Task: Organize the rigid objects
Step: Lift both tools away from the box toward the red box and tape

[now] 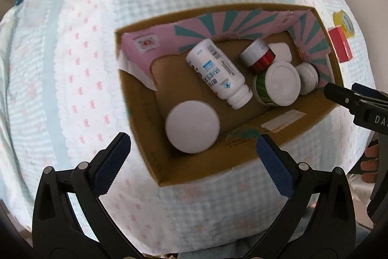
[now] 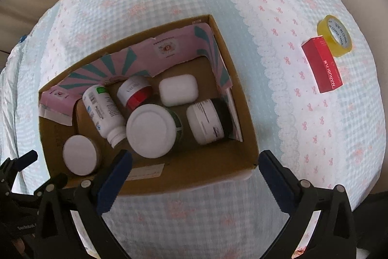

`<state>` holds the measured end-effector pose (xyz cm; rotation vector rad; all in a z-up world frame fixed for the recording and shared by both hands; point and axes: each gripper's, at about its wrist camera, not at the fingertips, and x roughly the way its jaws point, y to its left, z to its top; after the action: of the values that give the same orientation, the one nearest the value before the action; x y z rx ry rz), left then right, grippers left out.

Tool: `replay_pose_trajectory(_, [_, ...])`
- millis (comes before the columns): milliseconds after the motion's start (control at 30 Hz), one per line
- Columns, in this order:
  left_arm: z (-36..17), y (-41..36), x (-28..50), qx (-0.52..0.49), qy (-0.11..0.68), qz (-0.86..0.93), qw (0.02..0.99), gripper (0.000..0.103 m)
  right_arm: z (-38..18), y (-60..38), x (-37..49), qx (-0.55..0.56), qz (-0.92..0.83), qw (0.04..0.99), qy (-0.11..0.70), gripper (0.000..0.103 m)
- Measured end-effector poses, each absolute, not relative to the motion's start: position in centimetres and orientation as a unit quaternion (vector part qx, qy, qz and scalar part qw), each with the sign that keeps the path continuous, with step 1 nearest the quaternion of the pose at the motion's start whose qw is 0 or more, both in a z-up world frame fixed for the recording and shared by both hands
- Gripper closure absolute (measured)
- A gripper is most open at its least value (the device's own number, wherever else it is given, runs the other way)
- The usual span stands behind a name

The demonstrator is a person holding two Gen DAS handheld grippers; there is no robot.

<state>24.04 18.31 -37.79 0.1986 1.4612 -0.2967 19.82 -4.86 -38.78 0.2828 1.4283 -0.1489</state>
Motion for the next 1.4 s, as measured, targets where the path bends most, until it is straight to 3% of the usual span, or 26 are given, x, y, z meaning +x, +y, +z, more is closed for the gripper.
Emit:
replay_pose_trajectory(833, [-24.1,22.4,16.5,0.043,0.547,-0.075,0.833,0.000,-23.7,-4.4,12.1,0.110,-0.046,0.825,0.553,0.000])
replay_pose_trajectory(1133, [-22.2,15.1,13.5,0.040,0.527,-0.133,0.838,0.000,-18.1,-10.9,6.5,0.100,-0.113,0.854,0.498,0.000])
replay_pose_trajectory(1400, [-20.7,6.2,12.4,0.048,0.509,-0.155,0.845,0.000,-16.7,-19.8,4.1,0.100,-0.146,0.864,0.470,0.000])
